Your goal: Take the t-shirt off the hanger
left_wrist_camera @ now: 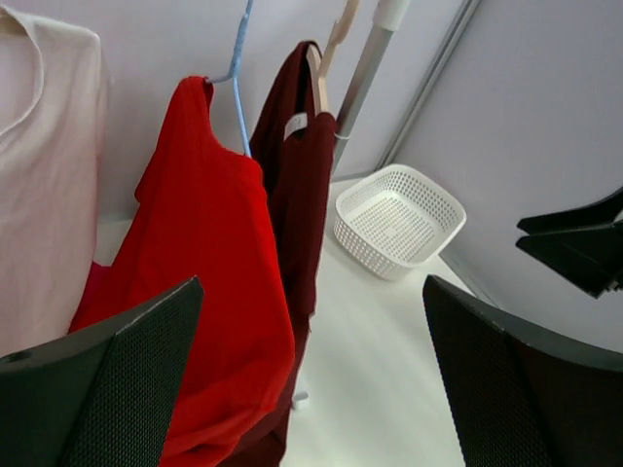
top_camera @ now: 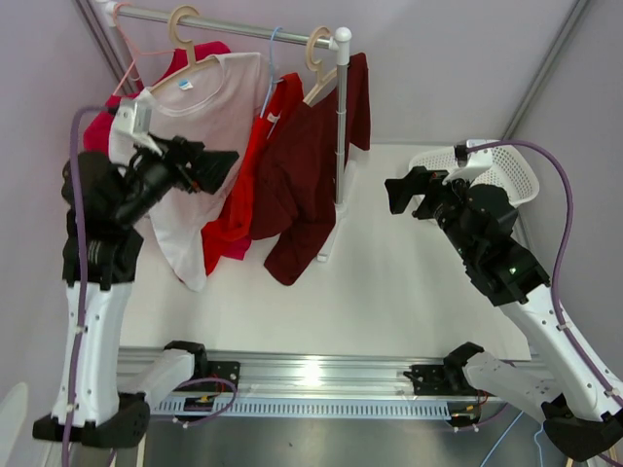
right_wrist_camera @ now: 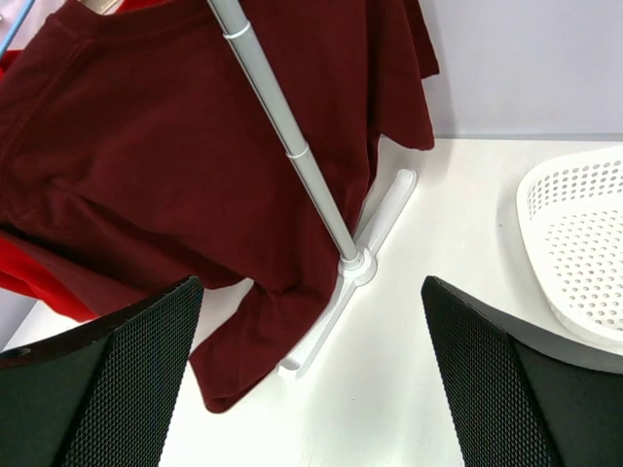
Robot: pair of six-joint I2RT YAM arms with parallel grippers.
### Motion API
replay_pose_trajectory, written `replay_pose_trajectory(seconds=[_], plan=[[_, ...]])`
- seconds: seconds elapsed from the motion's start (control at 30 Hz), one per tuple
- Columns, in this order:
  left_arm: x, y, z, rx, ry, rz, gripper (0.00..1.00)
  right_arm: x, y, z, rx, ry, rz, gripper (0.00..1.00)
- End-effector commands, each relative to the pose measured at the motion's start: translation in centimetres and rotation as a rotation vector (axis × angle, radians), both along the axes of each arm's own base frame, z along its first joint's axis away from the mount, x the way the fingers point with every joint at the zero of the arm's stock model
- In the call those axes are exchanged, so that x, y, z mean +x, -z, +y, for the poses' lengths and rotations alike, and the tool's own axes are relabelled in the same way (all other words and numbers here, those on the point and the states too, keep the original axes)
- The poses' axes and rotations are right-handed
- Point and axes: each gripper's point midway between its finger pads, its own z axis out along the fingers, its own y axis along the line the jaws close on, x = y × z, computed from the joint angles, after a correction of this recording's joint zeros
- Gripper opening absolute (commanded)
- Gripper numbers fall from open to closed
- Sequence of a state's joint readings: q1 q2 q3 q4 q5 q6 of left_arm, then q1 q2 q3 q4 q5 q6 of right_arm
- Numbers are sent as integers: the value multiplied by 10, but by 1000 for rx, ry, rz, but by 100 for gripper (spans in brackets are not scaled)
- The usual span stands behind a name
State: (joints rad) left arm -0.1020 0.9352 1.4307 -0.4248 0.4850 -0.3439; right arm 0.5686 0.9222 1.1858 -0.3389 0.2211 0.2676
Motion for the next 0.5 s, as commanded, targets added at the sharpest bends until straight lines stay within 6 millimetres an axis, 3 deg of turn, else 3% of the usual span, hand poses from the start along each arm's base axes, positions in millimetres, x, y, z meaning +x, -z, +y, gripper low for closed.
replay_pose_trajectory(seconds=[0.0, 0.07, 0.17, 0.2, 0.23, 0.27, 0.47], plan=[[-3, -53, -5, 29, 35, -93, 99, -2, -12, -3, -2, 6, -33, 100], [27, -53, -5, 46, 21, -42, 99, -3, -11, -3, -4, 4, -35, 100], [55, -84, -1, 60, -30, -81, 99, -4, -12, -2, -4, -5, -42, 100], [67, -82, 1, 64, -48, -62, 100, -4, -12, -2, -10, -5, -42, 99], [92, -67, 1, 75, -72, -10, 99, -5, -11, -2, -11, -10, -42, 100], [93, -85, 4, 79, -90, -56, 99, -5, -12, -2, -12, -10, -46, 99], [145, -63, -4, 121, -142, -28, 92, -8, -18, -5, -15, -9, -66, 99]])
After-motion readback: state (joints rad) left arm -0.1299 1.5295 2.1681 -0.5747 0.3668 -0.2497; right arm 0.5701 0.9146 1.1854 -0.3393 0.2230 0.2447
